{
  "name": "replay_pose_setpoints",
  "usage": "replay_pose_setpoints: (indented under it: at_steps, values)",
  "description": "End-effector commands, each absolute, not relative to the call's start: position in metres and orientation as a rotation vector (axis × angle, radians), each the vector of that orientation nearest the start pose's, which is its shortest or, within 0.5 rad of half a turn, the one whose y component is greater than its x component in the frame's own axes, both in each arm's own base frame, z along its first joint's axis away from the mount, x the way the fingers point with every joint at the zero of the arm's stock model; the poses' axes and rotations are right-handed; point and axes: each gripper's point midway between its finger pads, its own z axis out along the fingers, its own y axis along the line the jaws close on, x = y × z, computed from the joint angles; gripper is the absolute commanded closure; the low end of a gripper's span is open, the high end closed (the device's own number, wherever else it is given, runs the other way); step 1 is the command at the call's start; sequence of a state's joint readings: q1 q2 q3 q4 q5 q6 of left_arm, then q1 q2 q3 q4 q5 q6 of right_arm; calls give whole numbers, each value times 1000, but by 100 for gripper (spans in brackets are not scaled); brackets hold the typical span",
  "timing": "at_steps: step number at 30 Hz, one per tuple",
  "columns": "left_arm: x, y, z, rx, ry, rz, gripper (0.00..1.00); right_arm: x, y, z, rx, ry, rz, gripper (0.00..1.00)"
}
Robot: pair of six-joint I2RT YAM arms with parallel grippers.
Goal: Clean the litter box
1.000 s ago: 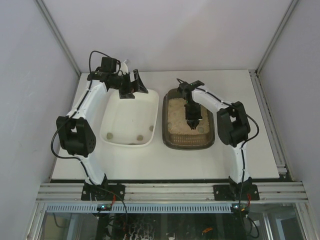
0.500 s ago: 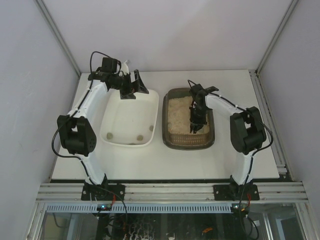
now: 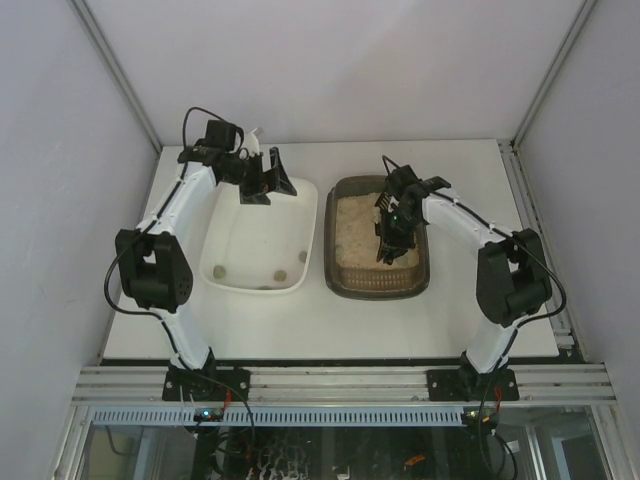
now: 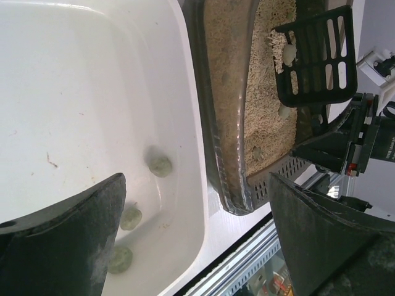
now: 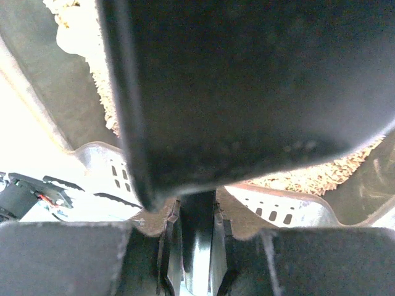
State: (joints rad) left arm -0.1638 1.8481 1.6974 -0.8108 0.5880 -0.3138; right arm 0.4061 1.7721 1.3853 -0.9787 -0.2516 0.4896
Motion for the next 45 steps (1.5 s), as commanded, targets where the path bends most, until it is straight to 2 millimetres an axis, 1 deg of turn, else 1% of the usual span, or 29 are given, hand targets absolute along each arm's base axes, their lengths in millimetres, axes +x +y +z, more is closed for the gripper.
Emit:
replay_pose_setpoints:
  at_steps: [1, 3, 4, 5, 7, 11, 13, 14, 15, 16, 19, 22, 24, 25, 26, 28, 29, 30, 32, 34, 36, 38, 39, 41, 43, 45]
  values:
    - [403, -172, 202, 124, 2514, -916, 0, 284, 205, 114, 46, 2921, 663, 100]
    - [402, -167, 202, 123, 2521, -878, 0, 277, 212, 115, 38, 2889, 770, 100]
    - [400, -163, 202, 125, 2526, -854, 0, 276, 218, 120, 26, 2857, 837, 100]
    - [398, -160, 201, 132, 2532, -829, 0, 271, 221, 117, 28, 2846, 891, 100]
    - [392, -151, 201, 150, 2536, -768, 0, 267, 225, 119, 37, 2796, 984, 100]
    - [374, -131, 193, 165, 2562, -670, 0, 263, 236, 135, 23, 2597, 1264, 100]
    - [362, -124, 187, 175, 2577, -653, 0, 259, 241, 145, -5, 2477, 1400, 100]
    - [356, -120, 186, 187, 2580, -645, 0, 256, 243, 152, -17, 2417, 1447, 100]
    - [348, -116, 182, 197, 2591, -635, 1, 253, 244, 153, -30, 2378, 1467, 100]
    - [340, -111, 174, 204, 2617, -603, 2, 252, 244, 154, -46, 2349, 1478, 100]
    - [318, -93, 158, 247, 2660, -494, 2, 245, 244, 152, -87, 2292, 1535, 100]
    - [293, -76, 146, 316, 2688, -381, 1, 238, 254, 164, -114, 2168, 1734, 100]
    - [276, -62, 139, 375, 2693, -290, 1, 237, 259, 176, -143, 2059, 1826, 100]
    - [269, -54, 134, 382, 2695, -230, 1, 240, 258, 180, -142, 2026, 1839, 100]
    - [264, -46, 134, 385, 2672, -171, 1, 247, 254, 180, -118, 2016, 1841, 100]
    - [254, -33, 128, 404, 2656, -77, 1, 267, 237, 178, -38, 1974, 1829, 100]
    - [250, -28, 126, 410, 2653, -41, 1, 272, 235, 175, -2, 1956, 1849, 100]
    - [245, -24, 122, 405, 2655, -17, 1, 272, 237, 176, 18, 1943, 1891, 100]
    - [245, -17, 129, 357, 2636, 24, 1, 264, 248, 180, -33, 1911, 1964, 100]
    - [244, -17, 134, 355, 2612, 14, 1, 257, 253, 179, -69, 1905, 2005, 100]
    - [246, -20, 138, 337, 2555, -12, 1, 257, 247, 177, -51, 1890, 2000, 100]
    - [245, -22, 138, 325, 2496, -35, 0, 259, 236, 178, -23, 1875, 1973, 100]
    - [247, -23, 137, 317, 2478, -40, 0, 258, 233, 178, -26, 1871, 1965, 100]
    - [246, -21, 137, 312, 2479, -32, 0, 250, 231, 176, -40, 1890, 1954, 100]
    - [247, -18, 136, 302, 2490, -25, 0, 237, 232, 172, -71, 1922, 1944, 100]
    - [248, -14, 132, 285, 2517, -23, 0, 228, 227, 171, -103, 1921, 1923, 100]
